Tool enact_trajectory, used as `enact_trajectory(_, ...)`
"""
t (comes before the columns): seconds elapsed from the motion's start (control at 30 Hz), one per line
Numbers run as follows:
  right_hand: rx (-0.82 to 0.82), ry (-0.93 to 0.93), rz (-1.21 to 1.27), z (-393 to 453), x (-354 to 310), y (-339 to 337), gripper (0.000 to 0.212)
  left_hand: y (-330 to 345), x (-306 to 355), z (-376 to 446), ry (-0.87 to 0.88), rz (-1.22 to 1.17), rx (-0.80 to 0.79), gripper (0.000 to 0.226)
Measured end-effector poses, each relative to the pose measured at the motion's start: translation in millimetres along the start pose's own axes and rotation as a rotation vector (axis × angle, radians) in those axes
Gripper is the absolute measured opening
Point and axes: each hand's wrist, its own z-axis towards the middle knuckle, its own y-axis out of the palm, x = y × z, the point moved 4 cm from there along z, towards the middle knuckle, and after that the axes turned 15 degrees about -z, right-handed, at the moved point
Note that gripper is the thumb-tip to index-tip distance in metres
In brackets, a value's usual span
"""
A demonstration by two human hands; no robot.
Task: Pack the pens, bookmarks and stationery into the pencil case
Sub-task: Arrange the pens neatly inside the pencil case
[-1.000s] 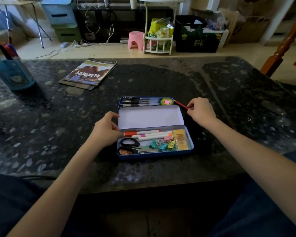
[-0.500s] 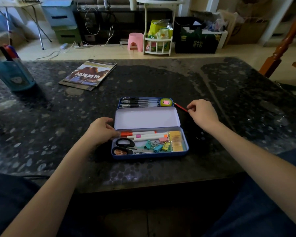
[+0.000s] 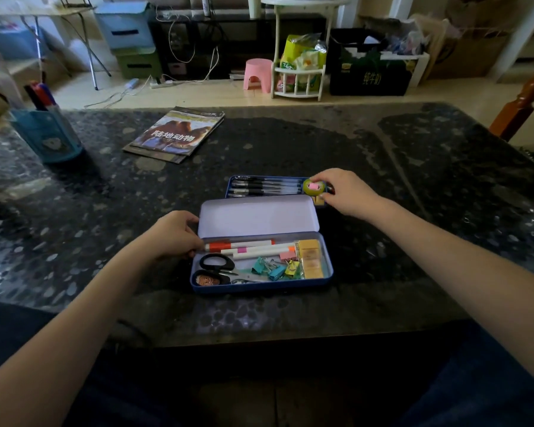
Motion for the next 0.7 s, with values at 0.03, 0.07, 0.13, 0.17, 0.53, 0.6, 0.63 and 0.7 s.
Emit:
enact_trajectory(0.03, -0.038, -0.034, -0.012, 8, -4, 1, 0.049, -4, -2, 0, -0.008, 0.01, -0.001, 0.05)
enact_trajectory(0.07, -0.083, -0.065, -0.02, 15, -8, 3, 0.056, -8, -4, 1, -0.019, 0.017, -0.001, 0.051)
enact_trajectory(0.13, -0.162, -0.112, -0.018, 29, -13, 5, 0.065, -14, -8, 2, -0.035, 0.019, -0.007, 0.053)
enact_trajectory(0.17, -0.198, -0.13, -0.014, 36, -15, 8, 0.068, -16, -9, 3, -0.036, 0.016, -0.014, 0.054)
enact_trajectory(0.53, -0.465, -0.076, 0.094, 62, -3, 32, 0.097, -16, -11, 4, -0.089, 0.372, -0.066, 0.035)
enact_trajectory(0.6, -0.486, -0.106, 0.082, 62, -4, 35, 0.1, -13, -11, 2, -0.127, 0.404, -0.093, 0.035)
enact_trajectory(0.63, -0.477, -0.122, 0.076, 62, -4, 35, 0.099, -12, -10, 1, -0.147, 0.419, -0.107, 0.035)
enact_trajectory(0.7, -0.449, -0.149, 0.067, 62, -1, 34, 0.094, -10, -9, -2, -0.162, 0.428, -0.128, 0.034)
